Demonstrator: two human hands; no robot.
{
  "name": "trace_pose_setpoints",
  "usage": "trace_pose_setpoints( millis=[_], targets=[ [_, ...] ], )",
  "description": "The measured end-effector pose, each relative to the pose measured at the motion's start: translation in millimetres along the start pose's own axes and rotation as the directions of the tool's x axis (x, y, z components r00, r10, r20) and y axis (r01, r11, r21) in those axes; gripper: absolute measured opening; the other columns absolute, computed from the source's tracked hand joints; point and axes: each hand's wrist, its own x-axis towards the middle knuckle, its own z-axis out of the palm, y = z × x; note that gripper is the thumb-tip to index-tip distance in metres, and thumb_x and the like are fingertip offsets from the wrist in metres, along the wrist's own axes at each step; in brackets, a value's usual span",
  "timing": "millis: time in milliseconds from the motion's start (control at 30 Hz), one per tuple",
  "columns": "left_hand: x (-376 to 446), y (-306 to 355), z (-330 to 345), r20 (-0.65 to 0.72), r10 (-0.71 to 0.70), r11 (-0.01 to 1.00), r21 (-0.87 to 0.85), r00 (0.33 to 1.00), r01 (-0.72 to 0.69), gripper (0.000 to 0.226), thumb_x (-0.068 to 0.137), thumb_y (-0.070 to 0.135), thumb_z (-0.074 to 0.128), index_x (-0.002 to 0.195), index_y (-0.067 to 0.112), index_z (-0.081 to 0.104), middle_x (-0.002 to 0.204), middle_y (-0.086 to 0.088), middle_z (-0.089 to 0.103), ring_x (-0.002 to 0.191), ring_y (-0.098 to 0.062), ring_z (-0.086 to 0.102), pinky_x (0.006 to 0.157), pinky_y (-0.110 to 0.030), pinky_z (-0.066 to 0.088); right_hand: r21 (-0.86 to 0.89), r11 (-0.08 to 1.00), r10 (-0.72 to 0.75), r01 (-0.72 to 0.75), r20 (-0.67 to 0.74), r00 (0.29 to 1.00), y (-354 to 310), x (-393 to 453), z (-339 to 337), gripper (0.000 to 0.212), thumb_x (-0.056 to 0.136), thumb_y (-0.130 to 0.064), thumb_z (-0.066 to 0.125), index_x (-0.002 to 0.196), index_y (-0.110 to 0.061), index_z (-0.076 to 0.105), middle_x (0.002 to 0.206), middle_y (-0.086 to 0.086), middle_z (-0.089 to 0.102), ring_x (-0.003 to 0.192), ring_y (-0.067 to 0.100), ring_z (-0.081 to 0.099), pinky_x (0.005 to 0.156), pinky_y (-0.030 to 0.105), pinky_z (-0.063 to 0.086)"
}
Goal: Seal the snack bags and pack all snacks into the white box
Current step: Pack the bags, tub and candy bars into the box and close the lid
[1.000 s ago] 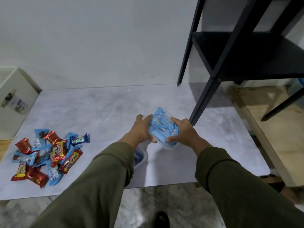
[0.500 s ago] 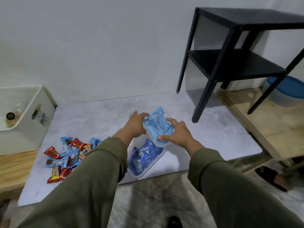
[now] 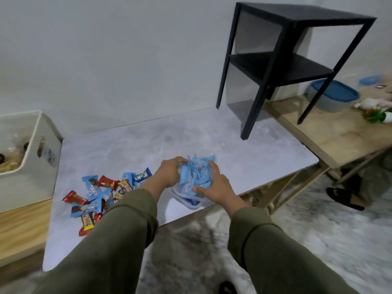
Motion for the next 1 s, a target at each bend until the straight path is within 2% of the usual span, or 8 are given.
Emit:
trace_pose_setpoints(
  millis=[100, 233, 400, 500, 633, 833, 900, 1000],
  targets=[
    [4, -7, 7, 0.021, 0.003, 1.0, 0.016, 1.0, -0.003, 0.049, 0.094, 0.001, 0.034, 0.139, 0.019, 0.043, 0.142, -0.011, 0.048, 0.125, -0.033, 0.047, 0.103, -0.031, 0.035, 0.054, 0.998, 0.015, -0.015, -0.001, 1.0, 3, -2, 1, 0.093, 0.081, -0.039, 0.069, 0.149, -0.031, 0.007, 0.141, 0.009, 0.048, 0.123, 0.031, 0.05, 0.101, 0.033, 0.04],
    [2, -14, 14, 0.069, 0.034, 0.999, -0.03, 0.997, -0.032, 0.043, 0.102, 0.011, 0.027, 0.143, 0.017, 0.038, 0.153, -0.009, 0.032, 0.136, -0.029, 0.036, 0.109, -0.029, 0.026, 0.046, 0.999, 0.015, -0.017, 0.044, 0.999, 10, -6, 3, 0.085, 0.086, -0.043, 0.063, 0.149, -0.03, 0.007, 0.142, 0.006, 0.047, 0.125, 0.029, 0.049, 0.099, 0.027, 0.037],
    [7, -19, 24, 0.152, 0.042, 0.996, -0.08, 0.988, -0.031, 0.053, 0.1, 0.032, 0.041, 0.149, 0.027, 0.023, 0.159, -0.003, 0.015, 0.143, -0.025, 0.025, 0.115, -0.027, 0.017, 0.117, 0.99, 0.075, -0.08, 0.044, 0.996, 16, -1, 9, 0.097, 0.074, -0.053, 0.071, 0.147, -0.041, 0.007, 0.138, 0.01, 0.047, 0.124, 0.028, 0.049, 0.106, 0.036, 0.04],
    [8, -24, 28, 0.156, 0.055, 0.991, -0.131, 0.986, -0.034, 0.053, 0.099, 0.033, 0.044, 0.148, 0.031, 0.024, 0.158, -0.003, 0.021, 0.142, -0.025, 0.028, 0.114, -0.029, 0.02, 0.194, 0.977, 0.072, -0.083, 0.064, 0.995, 17, 1, 9, 0.097, 0.078, -0.041, 0.073, 0.148, -0.036, 0.008, 0.141, 0.003, 0.045, 0.126, 0.026, 0.049, 0.104, 0.03, 0.037],
    [13, -25, 28, 0.151, 0.044, 0.989, -0.143, 0.988, -0.022, 0.052, 0.099, 0.035, 0.043, 0.147, 0.034, 0.024, 0.157, -0.006, 0.024, 0.141, -0.027, 0.028, 0.115, -0.032, 0.02, 0.318, 0.945, 0.049, -0.072, 0.082, 0.995, 16, 5, 11, 0.099, 0.081, -0.029, 0.072, 0.149, -0.03, 0.001, 0.145, -0.001, 0.041, 0.128, 0.022, 0.047, 0.11, 0.035, 0.036],
    [17, -25, 30, 0.175, 0.0, 0.985, -0.17, 0.985, 0.03, 0.05, 0.1, 0.04, 0.035, 0.147, 0.04, 0.017, 0.153, -0.006, 0.034, 0.135, -0.03, 0.039, 0.109, -0.032, 0.032, 0.476, 0.879, 0.007, -0.037, 0.064, 0.998, 15, 17, 17, 0.109, 0.082, -0.004, 0.069, 0.147, -0.03, -0.014, 0.145, 0.001, 0.038, 0.126, 0.02, 0.049, 0.106, 0.038, 0.043],
    [18, -23, 31, 0.159, -0.025, 0.981, -0.188, 0.987, 0.055, 0.051, 0.1, 0.041, 0.034, 0.148, 0.04, 0.015, 0.152, -0.006, 0.035, 0.131, -0.031, 0.044, 0.106, -0.034, 0.036, 0.484, 0.875, -0.018, -0.01, 0.053, 0.998, 13, 24, 15, 0.107, 0.081, 0.0, 0.068, 0.147, -0.031, -0.012, 0.14, 0.0, 0.042, 0.122, 0.018, 0.052, 0.101, 0.035, 0.047],
    [13, -20, 34, 0.131, -0.067, 0.958, -0.267, 0.989, 0.1, 0.055, 0.1, 0.04, 0.037, 0.148, 0.038, 0.011, 0.148, -0.008, 0.039, 0.121, -0.033, 0.052, 0.095, -0.038, 0.047, 0.454, 0.891, -0.054, 0.023, 0.055, 0.997, 10, 38, 10, 0.095, 0.082, 0.002, 0.066, 0.147, -0.029, 0.005, 0.134, -0.001, 0.046, 0.122, 0.02, 0.052, 0.1, 0.037, 0.048]
  ],
)
